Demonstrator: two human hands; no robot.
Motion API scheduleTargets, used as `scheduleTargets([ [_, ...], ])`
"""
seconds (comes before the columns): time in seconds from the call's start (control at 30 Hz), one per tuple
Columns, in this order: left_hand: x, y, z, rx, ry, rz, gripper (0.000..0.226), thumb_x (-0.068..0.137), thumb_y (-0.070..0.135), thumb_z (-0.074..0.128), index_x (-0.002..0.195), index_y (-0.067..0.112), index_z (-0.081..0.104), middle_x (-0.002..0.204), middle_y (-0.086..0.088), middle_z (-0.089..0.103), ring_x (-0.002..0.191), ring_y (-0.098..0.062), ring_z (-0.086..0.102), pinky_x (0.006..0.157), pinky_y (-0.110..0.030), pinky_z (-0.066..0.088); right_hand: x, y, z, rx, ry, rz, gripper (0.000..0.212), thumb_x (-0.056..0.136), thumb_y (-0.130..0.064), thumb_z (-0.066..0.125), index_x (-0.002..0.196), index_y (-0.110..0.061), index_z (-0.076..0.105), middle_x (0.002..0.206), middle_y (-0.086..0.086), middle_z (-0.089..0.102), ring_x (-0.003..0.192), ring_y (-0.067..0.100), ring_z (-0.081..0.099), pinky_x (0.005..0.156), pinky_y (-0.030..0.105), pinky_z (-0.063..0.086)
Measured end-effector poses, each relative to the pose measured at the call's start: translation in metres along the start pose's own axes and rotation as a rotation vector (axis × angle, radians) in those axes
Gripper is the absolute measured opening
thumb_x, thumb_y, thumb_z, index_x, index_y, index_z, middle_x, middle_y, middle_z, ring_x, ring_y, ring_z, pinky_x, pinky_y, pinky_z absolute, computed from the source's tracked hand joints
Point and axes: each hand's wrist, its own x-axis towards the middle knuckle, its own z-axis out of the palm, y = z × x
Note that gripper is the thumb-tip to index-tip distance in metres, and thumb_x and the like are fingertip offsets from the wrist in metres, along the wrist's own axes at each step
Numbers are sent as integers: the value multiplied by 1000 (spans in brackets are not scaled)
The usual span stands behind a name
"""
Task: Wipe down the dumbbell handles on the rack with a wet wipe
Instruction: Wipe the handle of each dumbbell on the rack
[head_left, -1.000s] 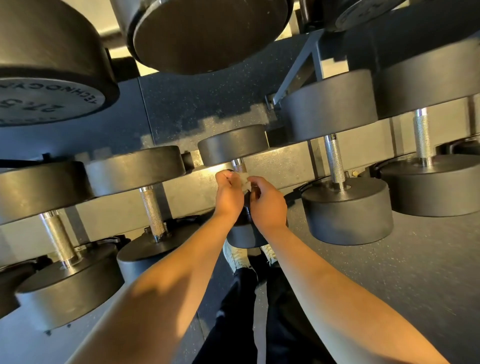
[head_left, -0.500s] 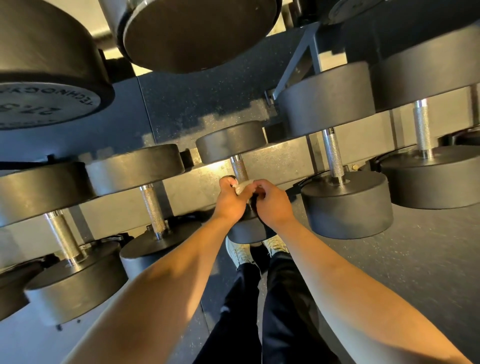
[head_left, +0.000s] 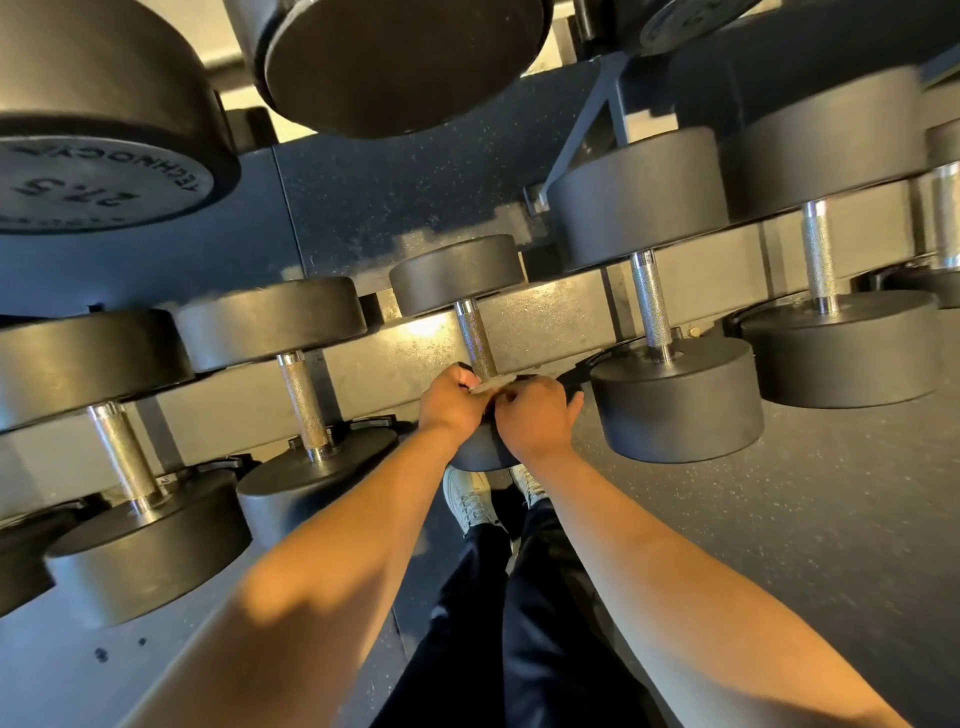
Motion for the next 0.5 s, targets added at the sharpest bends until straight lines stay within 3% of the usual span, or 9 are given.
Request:
scheduleTargets([
  [0.13,-6,-4,-4,-12,32,-10,14,86,26,78,93,19,68,96,-1,72,94,-20,68,84,-29,55,-3,1,0,11,19,18,28,96,-25,50,96,-14,76,112,7,65,123,25,50,119,59,1],
  [0.3,-18,-5,-6,11,57,18,8,88,28,77,86,23,71,92,3,74,93,-18,69,84,-31,56,-9,-4,-4,34,38,40,29,98,-24,49,100,-11,75,117,9,65,127,26,48,120,54,1],
  [0.43,-37,3,-3,8,73,108,14,96,24,64,103,17,74,91,3,73,88,-17,67,66,-23,48,-14,-11,-10,265,103,120,17,95,-24,51,99,-21,67,98,0,70,109,24,58,120,57,-4],
  [0.5,-47,4,1,-51,56,157,20,100,19,56,117,19,66,102,0,72,93,-18,68,68,-22,50,-21,-10,-16,408,79,110,12,95,-30,55,106,-29,51,88,-11,67,98,17,58,119,56,-5],
])
